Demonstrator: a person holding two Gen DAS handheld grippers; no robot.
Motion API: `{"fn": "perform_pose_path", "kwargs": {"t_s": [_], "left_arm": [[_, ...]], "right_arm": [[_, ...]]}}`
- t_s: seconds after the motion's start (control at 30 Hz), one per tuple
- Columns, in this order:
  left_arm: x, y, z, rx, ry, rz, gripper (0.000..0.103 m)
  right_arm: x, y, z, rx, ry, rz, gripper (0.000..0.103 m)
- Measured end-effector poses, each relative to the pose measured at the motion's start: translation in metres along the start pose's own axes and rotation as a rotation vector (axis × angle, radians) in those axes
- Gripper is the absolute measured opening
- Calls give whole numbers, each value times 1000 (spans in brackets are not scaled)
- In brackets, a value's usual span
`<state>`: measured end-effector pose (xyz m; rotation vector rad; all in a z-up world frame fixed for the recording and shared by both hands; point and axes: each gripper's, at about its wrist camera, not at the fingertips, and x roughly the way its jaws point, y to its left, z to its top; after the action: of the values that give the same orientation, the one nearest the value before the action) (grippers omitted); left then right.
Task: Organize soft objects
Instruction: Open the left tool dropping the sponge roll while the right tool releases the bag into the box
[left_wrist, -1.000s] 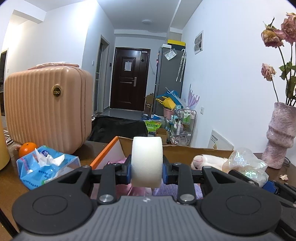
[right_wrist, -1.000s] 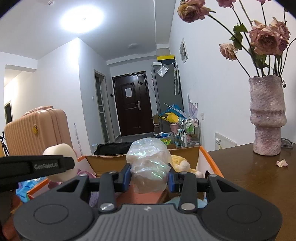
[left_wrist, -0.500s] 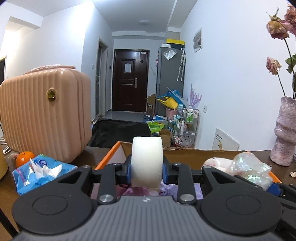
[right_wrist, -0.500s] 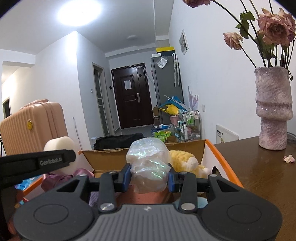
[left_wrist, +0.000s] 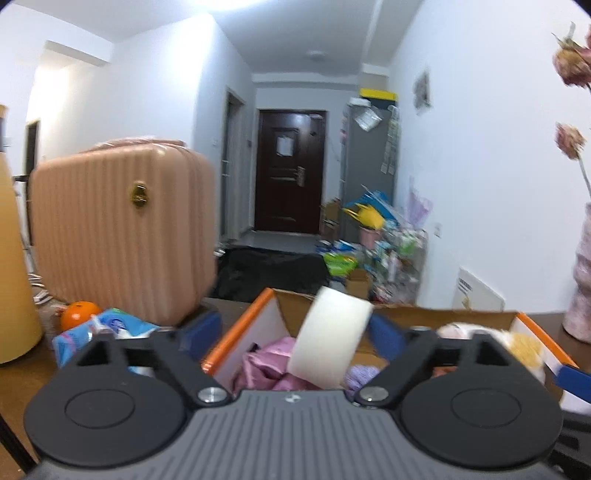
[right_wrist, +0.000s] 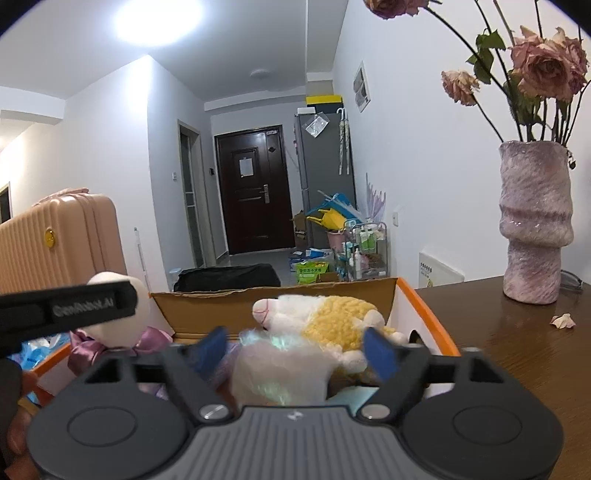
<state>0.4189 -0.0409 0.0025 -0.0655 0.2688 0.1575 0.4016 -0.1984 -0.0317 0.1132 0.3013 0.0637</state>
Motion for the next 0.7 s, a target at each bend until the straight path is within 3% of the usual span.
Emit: {"fn": "perform_pose_path", "kwargs": {"t_s": [0.13,0.7], "left_arm": [[-2,3,1,-17,-26,53,103],[-3,11,2,-39,-11,57,103]], "right_arm": [[-1,-1,0,9,-1,-11,103],[-3,-1,-1,9,-8,-9,103]]}}
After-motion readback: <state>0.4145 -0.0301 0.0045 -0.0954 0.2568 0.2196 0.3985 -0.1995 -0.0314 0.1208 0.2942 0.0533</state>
